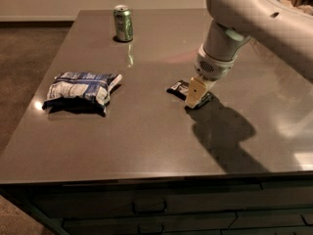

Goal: Pick rxbar chocolate

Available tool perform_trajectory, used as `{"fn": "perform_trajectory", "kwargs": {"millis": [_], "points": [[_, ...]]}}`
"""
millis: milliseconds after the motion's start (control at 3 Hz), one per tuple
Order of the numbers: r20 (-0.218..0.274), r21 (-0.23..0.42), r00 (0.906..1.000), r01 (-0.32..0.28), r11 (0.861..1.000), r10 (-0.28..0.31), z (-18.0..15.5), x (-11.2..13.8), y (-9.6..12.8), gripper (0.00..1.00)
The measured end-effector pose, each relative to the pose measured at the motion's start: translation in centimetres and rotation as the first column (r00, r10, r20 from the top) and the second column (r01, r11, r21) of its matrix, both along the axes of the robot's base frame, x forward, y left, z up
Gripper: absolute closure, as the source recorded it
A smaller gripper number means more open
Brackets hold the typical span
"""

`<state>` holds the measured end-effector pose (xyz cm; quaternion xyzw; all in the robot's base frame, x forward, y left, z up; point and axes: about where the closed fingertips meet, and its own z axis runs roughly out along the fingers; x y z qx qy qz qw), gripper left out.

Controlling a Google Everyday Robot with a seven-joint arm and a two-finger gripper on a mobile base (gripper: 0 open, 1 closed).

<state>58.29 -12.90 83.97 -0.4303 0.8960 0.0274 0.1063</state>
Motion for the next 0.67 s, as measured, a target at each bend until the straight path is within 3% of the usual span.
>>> {"fn": "perform_trajectory", "kwargs": {"millis": [667], "points": [[-0.019, 0.000, 0.9998, -0.001, 1.000, 0.001, -0.25, 0.27, -0.05, 0.88]]}}
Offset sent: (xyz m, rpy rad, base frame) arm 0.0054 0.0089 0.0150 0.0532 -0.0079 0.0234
